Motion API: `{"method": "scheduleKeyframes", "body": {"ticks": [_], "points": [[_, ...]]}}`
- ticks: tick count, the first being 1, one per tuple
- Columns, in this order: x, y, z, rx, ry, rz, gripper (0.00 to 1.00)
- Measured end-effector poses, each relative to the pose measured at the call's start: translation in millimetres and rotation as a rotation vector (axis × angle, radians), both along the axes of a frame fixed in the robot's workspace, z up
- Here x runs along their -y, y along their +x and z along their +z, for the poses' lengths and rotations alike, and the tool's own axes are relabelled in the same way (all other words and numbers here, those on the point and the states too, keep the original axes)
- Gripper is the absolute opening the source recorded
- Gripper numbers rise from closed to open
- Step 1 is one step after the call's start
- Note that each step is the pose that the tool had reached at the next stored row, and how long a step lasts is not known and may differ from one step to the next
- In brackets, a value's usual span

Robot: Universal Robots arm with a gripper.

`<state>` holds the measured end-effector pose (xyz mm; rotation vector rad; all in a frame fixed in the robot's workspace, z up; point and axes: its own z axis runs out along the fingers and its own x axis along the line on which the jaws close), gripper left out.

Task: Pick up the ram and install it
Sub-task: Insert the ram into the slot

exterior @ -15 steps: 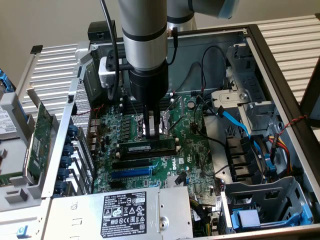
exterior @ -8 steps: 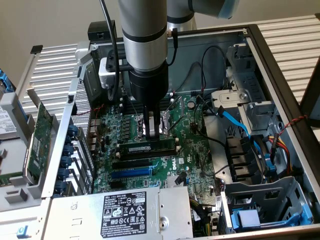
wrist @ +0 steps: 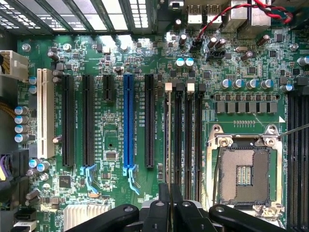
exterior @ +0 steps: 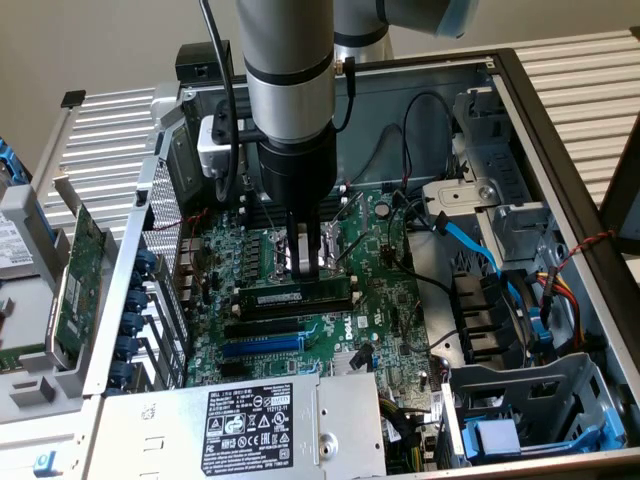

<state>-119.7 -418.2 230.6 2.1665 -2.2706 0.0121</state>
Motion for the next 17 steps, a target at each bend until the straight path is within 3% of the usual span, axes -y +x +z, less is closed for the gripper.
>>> {"method": "scheduleKeyframes", "body": {"ticks": [4, 17], "points": [[0.0, -0.1, 2.4, 0.0006, -0.0001, 0.0, 0.13], [0.0, -1.3, 2.6, 0.0113, -0.0002, 0.0, 0.13]]}}
